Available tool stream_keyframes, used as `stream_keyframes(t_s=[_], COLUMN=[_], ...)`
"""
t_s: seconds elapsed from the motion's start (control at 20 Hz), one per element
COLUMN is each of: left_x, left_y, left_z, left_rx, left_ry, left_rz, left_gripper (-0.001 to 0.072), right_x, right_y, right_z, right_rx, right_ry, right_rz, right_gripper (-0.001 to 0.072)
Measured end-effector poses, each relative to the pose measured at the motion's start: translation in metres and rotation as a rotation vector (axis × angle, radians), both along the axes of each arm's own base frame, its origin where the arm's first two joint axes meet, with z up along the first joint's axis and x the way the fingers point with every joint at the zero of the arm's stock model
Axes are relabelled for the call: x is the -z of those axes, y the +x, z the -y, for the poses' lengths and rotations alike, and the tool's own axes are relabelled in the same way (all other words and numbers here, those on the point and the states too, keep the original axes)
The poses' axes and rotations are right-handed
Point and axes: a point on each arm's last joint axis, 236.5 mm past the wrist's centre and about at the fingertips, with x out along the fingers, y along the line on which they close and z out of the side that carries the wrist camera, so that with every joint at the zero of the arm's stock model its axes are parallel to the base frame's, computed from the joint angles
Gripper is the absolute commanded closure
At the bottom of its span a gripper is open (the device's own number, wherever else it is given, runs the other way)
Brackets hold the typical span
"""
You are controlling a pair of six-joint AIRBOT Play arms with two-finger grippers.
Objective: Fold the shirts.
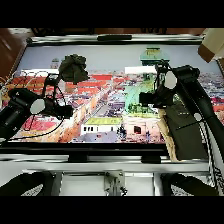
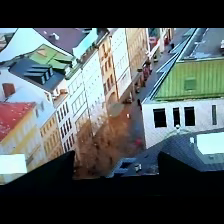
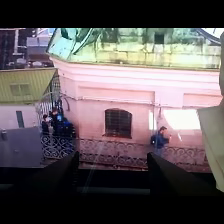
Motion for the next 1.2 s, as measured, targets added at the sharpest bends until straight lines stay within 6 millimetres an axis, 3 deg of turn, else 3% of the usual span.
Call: stream_keyframes(t_s=[0.6, 0.8, 1.1, 1.15, 1.2], left_x=[0.000, 0.000, -0.007, -0.007, -0.007], left_y=[0.000, 0.001, 0.033, 0.044, 0.059], left_z=[0.000, 0.000, 0.022, 0.025, 0.024], left_rx=[0.000, -0.001, 0.019, 0.013, -0.007], left_ry=[0.000, -0.002, -0.085, -0.106, -0.116], left_rz=[0.000, 0.002, 0.128, 0.154, 0.176], left_gripper=[0.0103, 0.0103, 0.0083, 0.0032, 0.0031], right_x=[0.000, -0.005, -0.015, -0.016, -0.017], right_y=[0.000, 0.019, 0.046, 0.049, 0.052], right_z=[0.000, -0.001, -0.007, -0.007, -0.008], right_rx=[0.000, 0.003, 0.000, -0.016, -0.029], right_ry=[0.000, 0.006, 0.029, 0.028, 0.028], right_rz=[0.001, 0.082, 0.203, 0.221, 0.235], right_gripper=[0.0174, 0.0173, 0.0173, 0.0173, 0.0173])
